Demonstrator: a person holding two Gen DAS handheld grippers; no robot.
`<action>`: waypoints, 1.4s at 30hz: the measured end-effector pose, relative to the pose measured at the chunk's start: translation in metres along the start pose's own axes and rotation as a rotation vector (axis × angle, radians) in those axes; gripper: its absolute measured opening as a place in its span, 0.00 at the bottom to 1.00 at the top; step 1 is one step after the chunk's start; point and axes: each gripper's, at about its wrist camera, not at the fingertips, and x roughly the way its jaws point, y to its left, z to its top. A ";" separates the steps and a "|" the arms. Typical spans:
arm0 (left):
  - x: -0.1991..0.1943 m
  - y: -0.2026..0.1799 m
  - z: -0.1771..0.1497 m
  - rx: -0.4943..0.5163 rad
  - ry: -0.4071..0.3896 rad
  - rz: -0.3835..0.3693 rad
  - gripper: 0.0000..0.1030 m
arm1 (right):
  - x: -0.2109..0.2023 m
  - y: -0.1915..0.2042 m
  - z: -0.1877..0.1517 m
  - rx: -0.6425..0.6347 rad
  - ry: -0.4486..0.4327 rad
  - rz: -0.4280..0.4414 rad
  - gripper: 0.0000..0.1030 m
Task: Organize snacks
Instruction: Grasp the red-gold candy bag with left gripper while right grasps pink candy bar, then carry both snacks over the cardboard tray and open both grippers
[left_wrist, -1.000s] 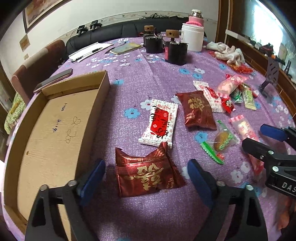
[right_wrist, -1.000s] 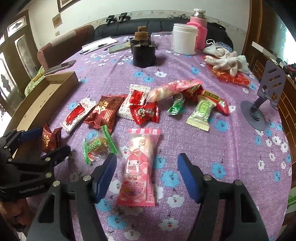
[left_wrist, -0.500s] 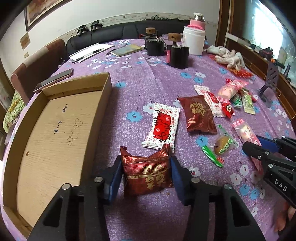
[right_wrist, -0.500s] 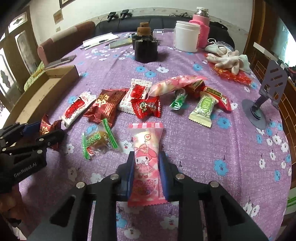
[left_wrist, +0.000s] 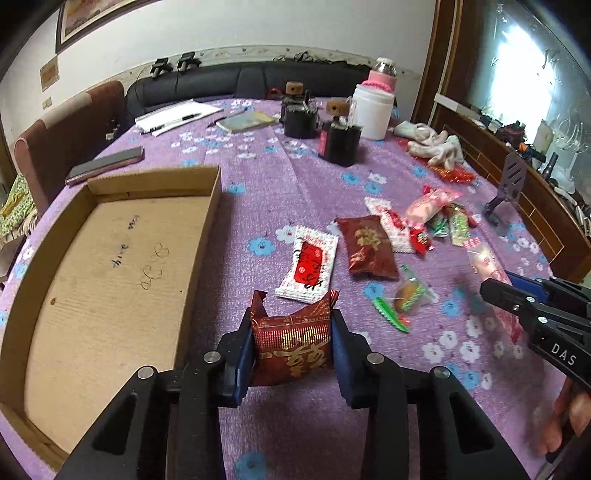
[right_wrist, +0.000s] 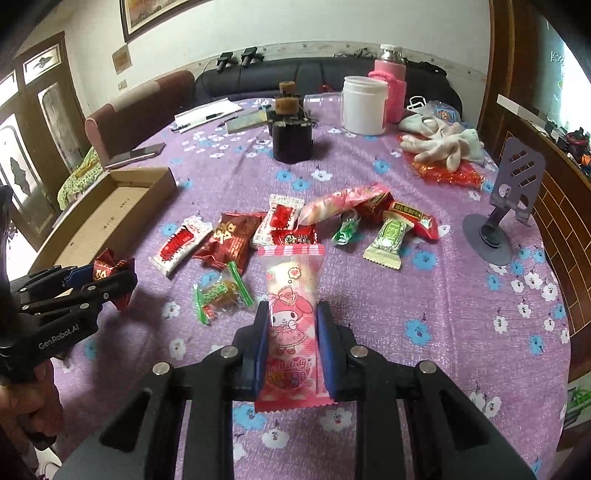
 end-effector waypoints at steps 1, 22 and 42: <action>-0.006 -0.001 0.000 -0.003 -0.012 -0.014 0.38 | -0.003 0.001 0.000 -0.001 -0.005 0.001 0.22; -0.104 0.057 0.008 -0.032 -0.205 0.169 0.38 | -0.048 0.095 0.024 -0.149 -0.095 0.102 0.22; -0.093 0.188 -0.033 -0.194 -0.132 0.338 0.39 | 0.006 0.264 0.016 -0.330 0.002 0.319 0.22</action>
